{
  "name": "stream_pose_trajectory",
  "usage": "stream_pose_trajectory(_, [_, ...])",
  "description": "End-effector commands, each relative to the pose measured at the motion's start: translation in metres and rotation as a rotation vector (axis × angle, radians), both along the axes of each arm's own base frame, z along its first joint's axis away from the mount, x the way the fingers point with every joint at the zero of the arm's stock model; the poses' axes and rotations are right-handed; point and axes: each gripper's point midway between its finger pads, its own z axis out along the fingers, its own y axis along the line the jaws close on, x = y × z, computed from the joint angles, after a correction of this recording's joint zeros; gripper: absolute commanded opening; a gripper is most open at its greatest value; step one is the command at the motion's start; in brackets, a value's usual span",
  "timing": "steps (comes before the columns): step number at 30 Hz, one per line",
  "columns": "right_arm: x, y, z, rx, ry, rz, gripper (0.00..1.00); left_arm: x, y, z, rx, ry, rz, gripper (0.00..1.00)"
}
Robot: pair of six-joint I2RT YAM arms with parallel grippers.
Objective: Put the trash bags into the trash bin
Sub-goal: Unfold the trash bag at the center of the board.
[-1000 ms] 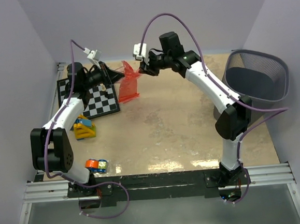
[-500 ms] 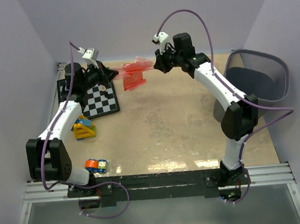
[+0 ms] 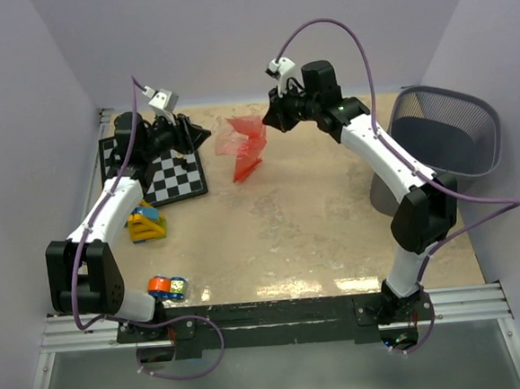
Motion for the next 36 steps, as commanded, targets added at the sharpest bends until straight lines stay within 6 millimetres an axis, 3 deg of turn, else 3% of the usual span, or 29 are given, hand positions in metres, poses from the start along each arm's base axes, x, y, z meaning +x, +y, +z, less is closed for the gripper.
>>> stream_pose_trajectory(1, [-0.018, 0.022, 0.048, 0.018, -0.148, 0.135, 0.0, -0.009, -0.011, 0.038, 0.086, -0.232, -0.145, 0.45])
stream_pose_trajectory(10, [-0.028, 0.028, 0.071, 0.04, -0.199, 0.18, 0.0, -0.005, -0.019, 0.012, 0.221, -0.247, -0.274, 0.73])
stream_pose_trajectory(16, [-0.037, 0.03, 0.079, 0.048, -0.21, 0.212, 0.0, 0.008, -0.027, 0.0, 0.167, -0.224, -0.296, 0.73])
stream_pose_trajectory(22, [-0.05, 0.036, 0.079, 0.029, -0.223, 0.256, 0.0, 0.032, -0.037, 0.015, 0.073, -0.244, -0.297, 0.73])
stream_pose_trajectory(30, [-0.056, 0.036, 0.081, 0.008, -0.251, 0.284, 0.0, 0.037, -0.045, 0.02, 0.046, -0.245, -0.356, 0.74])
stream_pose_trajectory(36, [-0.065, 0.036, 0.083, 0.011, -0.252, 0.325, 0.0, 0.041, -0.059, 0.011, 0.049, -0.241, -0.468, 0.75])
